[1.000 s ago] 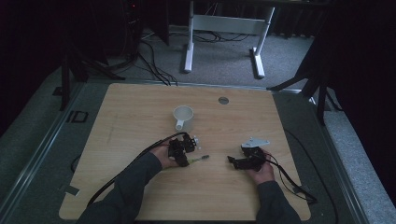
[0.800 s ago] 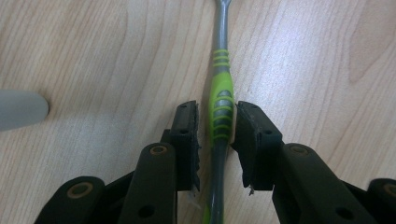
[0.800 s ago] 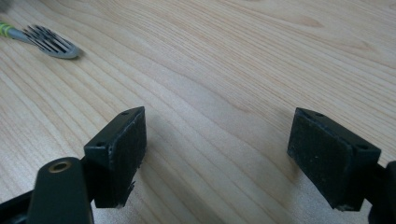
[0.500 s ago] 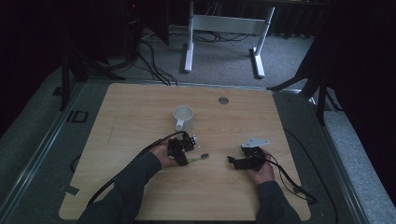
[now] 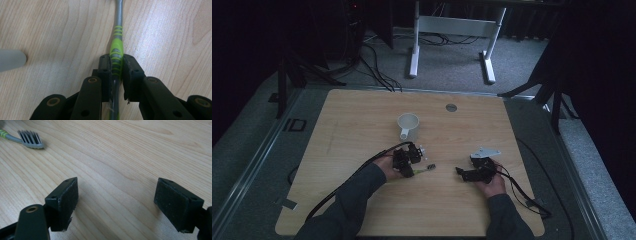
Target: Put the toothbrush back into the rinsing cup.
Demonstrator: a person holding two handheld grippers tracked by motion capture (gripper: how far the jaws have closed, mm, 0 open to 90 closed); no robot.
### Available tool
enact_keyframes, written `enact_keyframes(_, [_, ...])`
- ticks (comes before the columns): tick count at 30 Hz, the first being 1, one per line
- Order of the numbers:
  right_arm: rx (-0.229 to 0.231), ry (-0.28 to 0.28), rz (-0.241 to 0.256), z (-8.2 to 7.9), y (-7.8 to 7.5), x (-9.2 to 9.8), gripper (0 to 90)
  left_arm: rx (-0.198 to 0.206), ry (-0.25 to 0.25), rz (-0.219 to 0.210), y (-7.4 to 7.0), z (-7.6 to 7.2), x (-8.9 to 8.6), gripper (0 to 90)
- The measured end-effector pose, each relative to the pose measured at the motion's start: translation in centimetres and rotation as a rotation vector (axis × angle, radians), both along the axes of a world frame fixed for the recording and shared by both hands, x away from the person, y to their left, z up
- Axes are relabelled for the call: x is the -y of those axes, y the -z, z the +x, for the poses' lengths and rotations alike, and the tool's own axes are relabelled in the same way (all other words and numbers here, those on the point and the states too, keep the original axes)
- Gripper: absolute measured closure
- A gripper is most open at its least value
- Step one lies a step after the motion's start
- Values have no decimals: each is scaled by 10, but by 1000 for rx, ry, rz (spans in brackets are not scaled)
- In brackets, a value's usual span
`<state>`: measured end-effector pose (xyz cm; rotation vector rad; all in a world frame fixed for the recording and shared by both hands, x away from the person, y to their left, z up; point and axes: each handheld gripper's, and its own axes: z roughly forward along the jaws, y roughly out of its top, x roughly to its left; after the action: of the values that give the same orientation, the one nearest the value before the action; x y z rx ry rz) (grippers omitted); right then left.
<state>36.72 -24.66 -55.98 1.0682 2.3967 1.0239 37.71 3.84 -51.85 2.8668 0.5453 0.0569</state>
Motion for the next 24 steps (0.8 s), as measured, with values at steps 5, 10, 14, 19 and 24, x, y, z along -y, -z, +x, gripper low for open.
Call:
enact_keyframes(5, [0, 0, 0, 0, 0, 0, 192, 6, 6, 10, 0, 0, 1, 791])
enact_keyframes(10, [0, 1, 0, 0, 0, 0, 191, 12, 5, 16, -1, 0, 1, 794])
enact_keyframes(14, [0, -1, 0, 0, 0, 0, 191, 17, -5, 21, -1, 0, -1, 795])
enact_keyframes(19, [0, 0, 1, 0, 0, 0, 191, 21, -10, -4, -7, 0, -3, 796])
enact_keyframes(24, [0, 0, 1, 0, 0, 0, 191, 28, -21, -25, -11, 1, -5, 796])
